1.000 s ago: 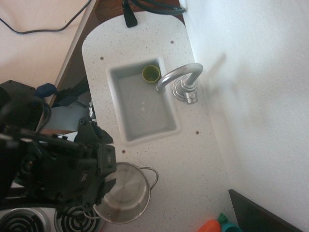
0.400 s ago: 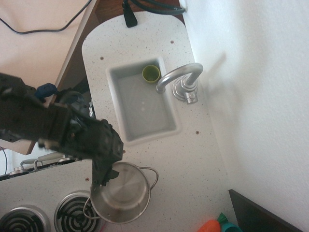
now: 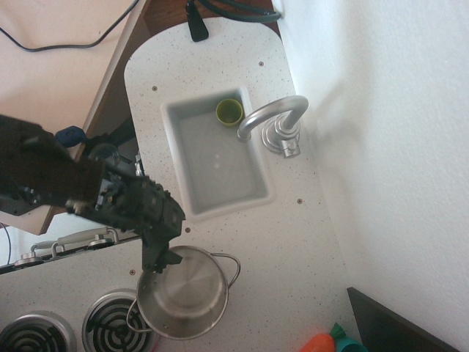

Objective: Pick up pot

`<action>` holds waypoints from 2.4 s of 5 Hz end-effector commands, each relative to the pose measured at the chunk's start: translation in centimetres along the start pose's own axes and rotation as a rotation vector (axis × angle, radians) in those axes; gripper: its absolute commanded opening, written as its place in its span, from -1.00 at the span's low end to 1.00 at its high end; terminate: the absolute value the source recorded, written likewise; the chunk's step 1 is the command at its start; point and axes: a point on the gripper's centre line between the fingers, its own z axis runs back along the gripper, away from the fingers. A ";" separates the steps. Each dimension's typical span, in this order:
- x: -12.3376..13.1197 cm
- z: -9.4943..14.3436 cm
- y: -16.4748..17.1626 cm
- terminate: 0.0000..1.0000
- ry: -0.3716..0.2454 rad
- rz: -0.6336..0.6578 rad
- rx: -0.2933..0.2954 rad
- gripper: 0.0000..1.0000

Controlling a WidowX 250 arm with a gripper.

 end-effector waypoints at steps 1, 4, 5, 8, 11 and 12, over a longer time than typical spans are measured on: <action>1.8 1.2 -1.0 -1.00 0.006 -0.075 0.123 1.00; -0.5 -2.1 -1.2 -1.00 0.148 0.024 0.203 1.00; -1.0 -2.1 -1.2 -1.00 0.136 0.027 0.212 1.00; -4.4 -1.6 0.4 -1.00 0.185 0.053 0.337 1.00; -4.3 -1.0 -0.1 -1.00 0.120 0.032 0.353 -1.00; -4.2 -0.9 -0.4 1.00 0.109 0.024 0.342 -1.00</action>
